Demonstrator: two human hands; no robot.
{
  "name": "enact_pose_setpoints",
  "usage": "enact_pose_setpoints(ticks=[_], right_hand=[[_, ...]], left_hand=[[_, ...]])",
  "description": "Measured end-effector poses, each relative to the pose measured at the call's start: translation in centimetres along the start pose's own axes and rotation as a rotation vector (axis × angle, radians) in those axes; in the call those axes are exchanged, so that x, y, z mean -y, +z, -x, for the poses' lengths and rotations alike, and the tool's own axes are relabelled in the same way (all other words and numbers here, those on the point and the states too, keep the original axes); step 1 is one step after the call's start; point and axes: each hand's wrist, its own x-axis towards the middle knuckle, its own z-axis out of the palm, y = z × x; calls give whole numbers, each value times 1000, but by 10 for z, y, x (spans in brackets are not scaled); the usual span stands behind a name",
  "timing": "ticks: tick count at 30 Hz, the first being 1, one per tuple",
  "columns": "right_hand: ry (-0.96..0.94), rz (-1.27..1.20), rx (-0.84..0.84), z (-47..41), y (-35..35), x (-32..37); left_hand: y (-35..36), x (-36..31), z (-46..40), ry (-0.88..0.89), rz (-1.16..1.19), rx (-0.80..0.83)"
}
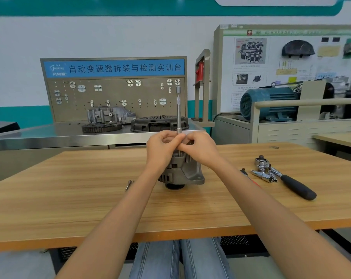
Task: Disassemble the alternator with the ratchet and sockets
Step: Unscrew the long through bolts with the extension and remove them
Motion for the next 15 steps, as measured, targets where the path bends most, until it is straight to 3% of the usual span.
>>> enact_pose_setpoints(ticks=[5,12,15], right_hand=[[-24,23,153,0,-10,3],[-73,77,211,1,-15,5],[-111,93,239,1,-19,6]], left_hand=[[3,-6,-4,13,-107,19],[1,-6,9,39,-14,150],[4,-7,11,53,-63,121]])
